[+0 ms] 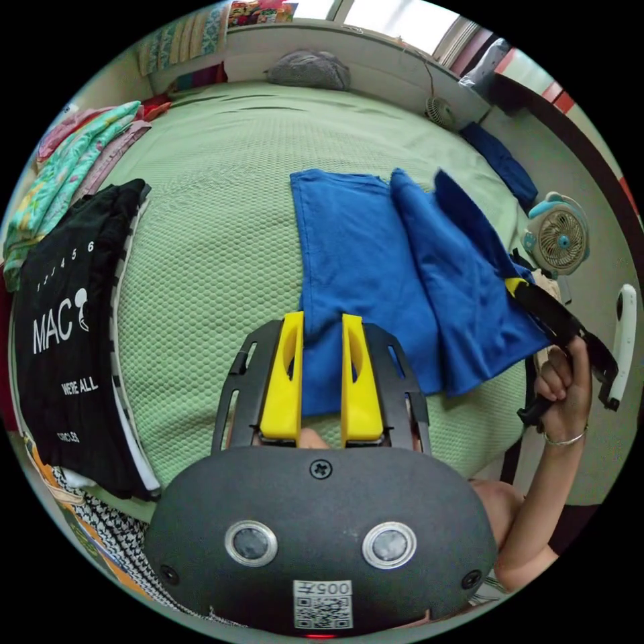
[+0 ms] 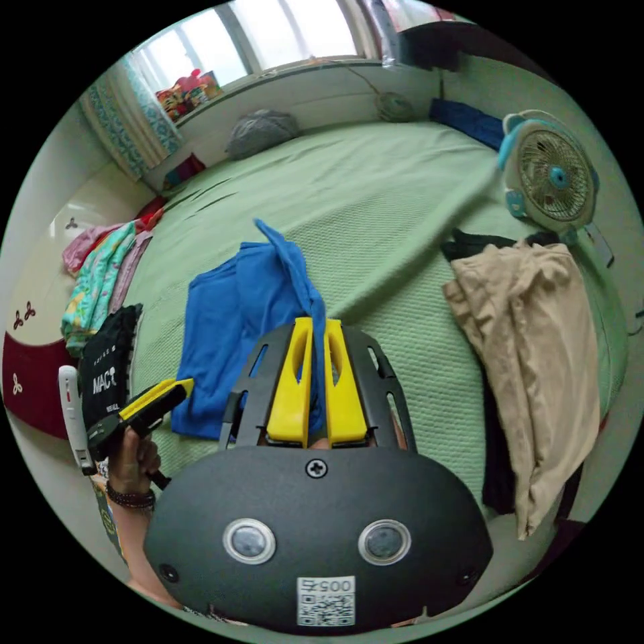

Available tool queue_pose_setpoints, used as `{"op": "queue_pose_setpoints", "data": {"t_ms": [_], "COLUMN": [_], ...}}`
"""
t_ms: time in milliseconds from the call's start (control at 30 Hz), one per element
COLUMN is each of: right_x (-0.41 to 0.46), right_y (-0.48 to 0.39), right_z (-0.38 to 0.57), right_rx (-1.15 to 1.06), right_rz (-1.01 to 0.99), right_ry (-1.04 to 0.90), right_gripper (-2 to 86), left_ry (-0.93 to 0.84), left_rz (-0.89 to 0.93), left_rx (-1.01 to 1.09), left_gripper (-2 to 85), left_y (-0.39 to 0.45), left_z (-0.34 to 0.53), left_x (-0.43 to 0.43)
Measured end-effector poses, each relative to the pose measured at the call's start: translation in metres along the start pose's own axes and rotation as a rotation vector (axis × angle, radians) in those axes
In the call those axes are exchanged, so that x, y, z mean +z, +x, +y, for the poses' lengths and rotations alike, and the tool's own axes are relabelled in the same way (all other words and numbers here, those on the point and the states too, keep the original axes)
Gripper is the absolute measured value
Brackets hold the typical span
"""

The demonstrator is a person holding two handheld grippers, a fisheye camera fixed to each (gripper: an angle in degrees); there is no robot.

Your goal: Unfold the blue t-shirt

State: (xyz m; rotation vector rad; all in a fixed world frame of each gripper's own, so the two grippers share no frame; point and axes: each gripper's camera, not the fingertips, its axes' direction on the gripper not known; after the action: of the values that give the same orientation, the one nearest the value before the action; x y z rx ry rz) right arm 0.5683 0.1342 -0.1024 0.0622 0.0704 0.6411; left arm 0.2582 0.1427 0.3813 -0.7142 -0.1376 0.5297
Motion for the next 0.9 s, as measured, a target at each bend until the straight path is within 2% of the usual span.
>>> {"op": "queue_pose_setpoints", "data": {"t_ms": [200,367,500,633,900], "right_x": [-0.017,-0.025,-0.029,-0.003,0.038], "right_y": [0.069,0.092,0.058,0.009,-0.054], "right_z": [-0.004,-0.002,-0.002,-0.001,0.011], "right_rx": [0.125,0.234,0.098,-0.073,-0.231], "right_rz": [0.206,0.174,0.088,-0.002,0.003], "right_ry": [0.071,0.059,0.066,-0.051,-0.205], "right_gripper": [-0.8,1.5,2.7,3.2,2.5], "left_ry": [-0.023,-0.009,0.026,0.040,0.024], "left_rz": [-0.024,-0.041,-0.114,-0.177,-0.202], "left_rx": [0.000,-0.024,-0.019,-0.061,-0.217], "left_gripper": [6.2,5.3,4.8,4.7,4.9], "left_y": [0.018,0.024,0.028,0.020,-0.018], "left_z": [-0.002,0.000,0.007,0.017,0.054], "left_x": [-0.001,-0.008,-0.022,-0.033,-0.052]}}
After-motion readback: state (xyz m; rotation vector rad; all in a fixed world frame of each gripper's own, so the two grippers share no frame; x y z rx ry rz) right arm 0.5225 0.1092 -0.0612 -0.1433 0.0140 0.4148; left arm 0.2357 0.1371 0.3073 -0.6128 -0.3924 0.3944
